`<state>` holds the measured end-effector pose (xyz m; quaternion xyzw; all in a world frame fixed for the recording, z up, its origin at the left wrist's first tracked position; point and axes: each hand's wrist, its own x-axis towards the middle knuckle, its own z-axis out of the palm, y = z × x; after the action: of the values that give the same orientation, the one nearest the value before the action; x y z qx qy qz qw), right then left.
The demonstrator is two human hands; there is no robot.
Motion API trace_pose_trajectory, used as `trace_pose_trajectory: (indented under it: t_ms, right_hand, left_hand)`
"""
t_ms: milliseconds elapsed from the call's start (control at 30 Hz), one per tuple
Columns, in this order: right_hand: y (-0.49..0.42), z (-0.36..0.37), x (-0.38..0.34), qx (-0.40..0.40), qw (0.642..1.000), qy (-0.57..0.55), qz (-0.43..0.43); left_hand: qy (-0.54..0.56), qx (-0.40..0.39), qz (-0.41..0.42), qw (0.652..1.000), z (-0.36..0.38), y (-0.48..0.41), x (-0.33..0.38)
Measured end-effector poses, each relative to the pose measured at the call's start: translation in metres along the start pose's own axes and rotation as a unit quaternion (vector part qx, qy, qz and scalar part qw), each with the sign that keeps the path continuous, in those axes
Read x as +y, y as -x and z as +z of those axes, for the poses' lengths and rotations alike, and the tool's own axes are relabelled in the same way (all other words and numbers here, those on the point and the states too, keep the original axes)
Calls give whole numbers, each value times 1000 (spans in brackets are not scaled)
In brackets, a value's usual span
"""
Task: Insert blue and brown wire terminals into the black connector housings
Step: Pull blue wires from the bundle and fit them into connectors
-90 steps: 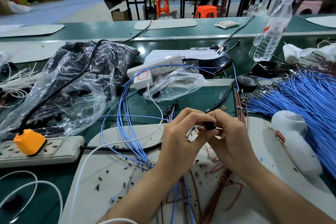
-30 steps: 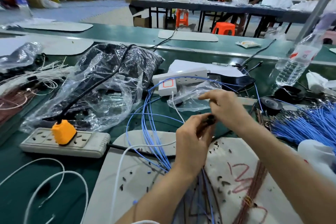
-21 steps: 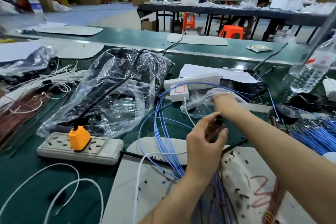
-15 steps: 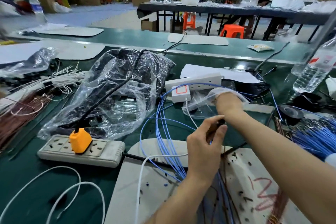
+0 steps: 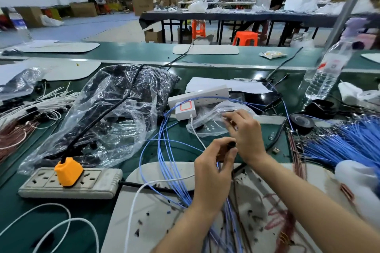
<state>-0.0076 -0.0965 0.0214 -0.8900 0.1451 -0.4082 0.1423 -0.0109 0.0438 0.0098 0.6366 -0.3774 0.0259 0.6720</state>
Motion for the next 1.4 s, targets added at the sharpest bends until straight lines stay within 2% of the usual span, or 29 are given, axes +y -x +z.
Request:
trace_pose_trajectory:
  t_ms: [67, 133, 267, 333, 400, 567, 733, 1033, 1100, 1200, 1267, 1333, 1400]
  right_hand:
    - [16, -19, -7, 33, 994, -102, 34]
    - [33, -39, -12, 42, 977, -177, 111]
    - [67, -73, -16, 38, 925, -297, 233]
    - [76, -86, -20, 53, 887, -374, 266]
    - [80, -96, -26, 70, 868, -413, 266]
    - [81, -106, -35, 62, 903, -379, 192]
    - [84, -104, -31, 26, 916, -371, 153]
    - [84, -102, -29, 15, 914, -368, 170]
    - [85, -101, -27, 14, 931, -332, 151]
    - [84, -100, -24, 10, 973, -216, 78]
    - [83, -101, -22, 6, 986, -165, 37]
    - [82, -104, -20, -16, 977, -204, 61]
    - [78, -109, -18, -45, 937, -316, 142]
  left_hand:
    - [-16, -13, 27, 999, 1, 1, 0]
    - [-22, -32, 35, 999, 2, 3, 0]
    - [-16, -72, 37, 997, 6, 6, 1]
    - [-10, -83, 32, 996, 7, 7, 3]
    - [-3, -91, 27, 995, 9, 9, 4]
    - [9, -102, 19, 995, 12, 11, 12]
    - [-11, -117, 10, 993, 10, 12, 12]
    - [-43, -138, 19, 989, 12, 12, 8]
    - [-53, -137, 29, 989, 11, 11, 10]
    - [-96, -127, 52, 986, 10, 10, 10]
    - [-104, -124, 38, 986, 9, 10, 10]
    - [-78, -129, 13, 988, 8, 8, 11]
    - [-65, -130, -9, 989, 7, 7, 13]
